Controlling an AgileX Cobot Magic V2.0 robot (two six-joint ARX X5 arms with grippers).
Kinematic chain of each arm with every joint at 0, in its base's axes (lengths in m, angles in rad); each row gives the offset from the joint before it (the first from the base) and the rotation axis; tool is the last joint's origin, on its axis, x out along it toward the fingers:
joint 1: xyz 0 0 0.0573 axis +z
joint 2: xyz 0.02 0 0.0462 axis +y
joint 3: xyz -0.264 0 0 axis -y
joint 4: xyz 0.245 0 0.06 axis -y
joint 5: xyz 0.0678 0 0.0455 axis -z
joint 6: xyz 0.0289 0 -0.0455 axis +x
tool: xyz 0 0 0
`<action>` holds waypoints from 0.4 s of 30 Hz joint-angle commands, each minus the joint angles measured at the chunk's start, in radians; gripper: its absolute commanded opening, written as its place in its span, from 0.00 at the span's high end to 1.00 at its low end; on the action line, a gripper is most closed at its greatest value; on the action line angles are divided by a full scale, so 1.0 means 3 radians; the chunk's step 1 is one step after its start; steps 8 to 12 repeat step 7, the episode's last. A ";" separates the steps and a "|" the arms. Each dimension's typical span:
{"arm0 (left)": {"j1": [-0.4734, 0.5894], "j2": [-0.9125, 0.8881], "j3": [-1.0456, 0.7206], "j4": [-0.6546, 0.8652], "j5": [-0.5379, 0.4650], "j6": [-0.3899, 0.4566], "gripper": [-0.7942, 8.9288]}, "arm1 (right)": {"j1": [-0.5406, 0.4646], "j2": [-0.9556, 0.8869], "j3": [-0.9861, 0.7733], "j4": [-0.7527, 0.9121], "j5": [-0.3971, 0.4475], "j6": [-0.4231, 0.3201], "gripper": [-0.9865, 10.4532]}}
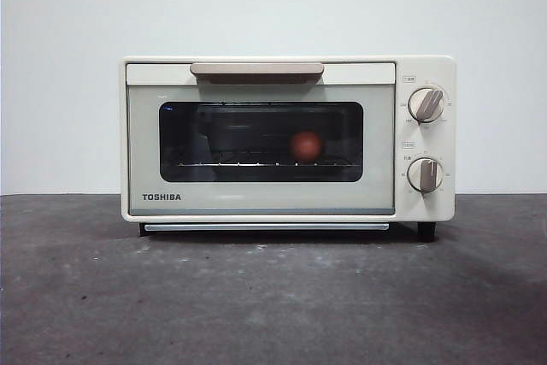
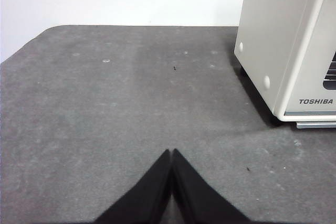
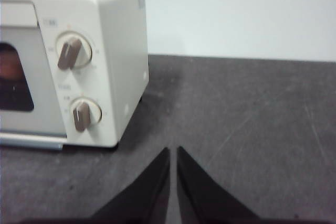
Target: Eggoven
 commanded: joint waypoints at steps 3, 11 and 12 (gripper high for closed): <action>0.0005 -0.0004 -0.0092 -0.0011 -0.0001 -0.0028 0.91 | -0.0006 -0.0020 -0.0020 -0.0181 0.0000 -0.0015 0.91; 0.0005 -0.0004 -0.0092 -0.0011 -0.0001 -0.0028 0.91 | -0.0006 -0.0020 -0.0019 -0.0338 0.0005 0.0019 0.91; 0.0005 -0.0004 -0.0092 -0.0011 -0.0001 -0.0028 0.91 | -0.0006 -0.0020 -0.0019 -0.0338 0.0005 0.0019 0.91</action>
